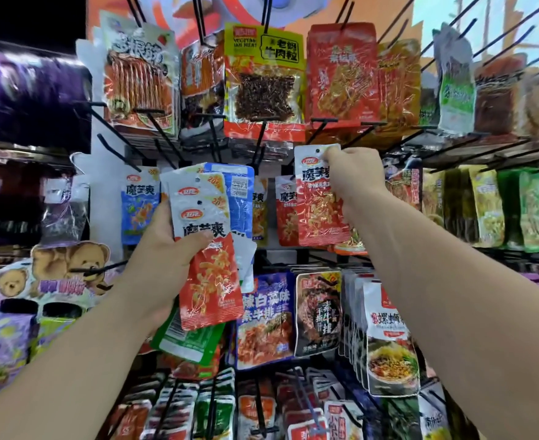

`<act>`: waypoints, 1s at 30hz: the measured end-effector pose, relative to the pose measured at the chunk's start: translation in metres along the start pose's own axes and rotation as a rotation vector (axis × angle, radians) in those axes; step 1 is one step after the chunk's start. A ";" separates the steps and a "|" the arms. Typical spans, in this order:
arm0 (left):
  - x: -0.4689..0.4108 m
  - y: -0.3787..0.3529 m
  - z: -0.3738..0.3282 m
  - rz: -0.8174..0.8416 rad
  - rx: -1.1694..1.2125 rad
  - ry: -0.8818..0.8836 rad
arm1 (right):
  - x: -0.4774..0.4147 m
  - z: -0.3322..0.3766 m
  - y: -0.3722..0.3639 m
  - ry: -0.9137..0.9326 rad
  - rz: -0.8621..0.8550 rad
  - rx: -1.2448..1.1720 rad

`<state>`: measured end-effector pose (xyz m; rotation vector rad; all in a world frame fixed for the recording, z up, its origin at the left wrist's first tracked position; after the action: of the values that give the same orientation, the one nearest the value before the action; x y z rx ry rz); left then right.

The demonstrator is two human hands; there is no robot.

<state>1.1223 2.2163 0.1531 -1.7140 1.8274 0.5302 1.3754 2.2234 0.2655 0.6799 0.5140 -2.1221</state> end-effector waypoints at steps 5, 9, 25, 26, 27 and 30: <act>-0.003 -0.002 -0.009 0.025 -0.011 -0.026 | -0.008 -0.006 0.001 0.043 0.031 0.062; -0.008 -0.003 -0.017 0.052 -0.033 -0.081 | -0.012 -0.010 0.000 0.126 0.037 0.225; -0.014 -0.004 -0.014 0.071 -0.007 -0.019 | 0.017 -0.034 0.027 0.858 0.222 1.331; -0.014 -0.004 -0.014 0.074 -0.006 -0.016 | 0.017 -0.033 0.027 0.862 0.229 1.352; -0.014 -0.005 -0.013 0.078 -0.006 -0.014 | 0.016 -0.032 0.027 0.863 0.234 1.362; -0.013 -0.004 -0.013 0.081 -0.010 -0.009 | 0.015 -0.030 0.026 0.845 0.248 1.352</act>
<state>1.1249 2.2177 0.1721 -1.6469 1.8973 0.5799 1.3975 2.2160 0.2297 2.2535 -0.7011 -1.6179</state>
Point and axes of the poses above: each hand's wrist, its own x-axis away from the middle knuckle, its own y-axis out of the back of the hand, z = x × y, the point moved 2 cm from there along -x, towards the middle knuckle, and after that the axes turned 4 degrees about -x, right-handed, at the moved point
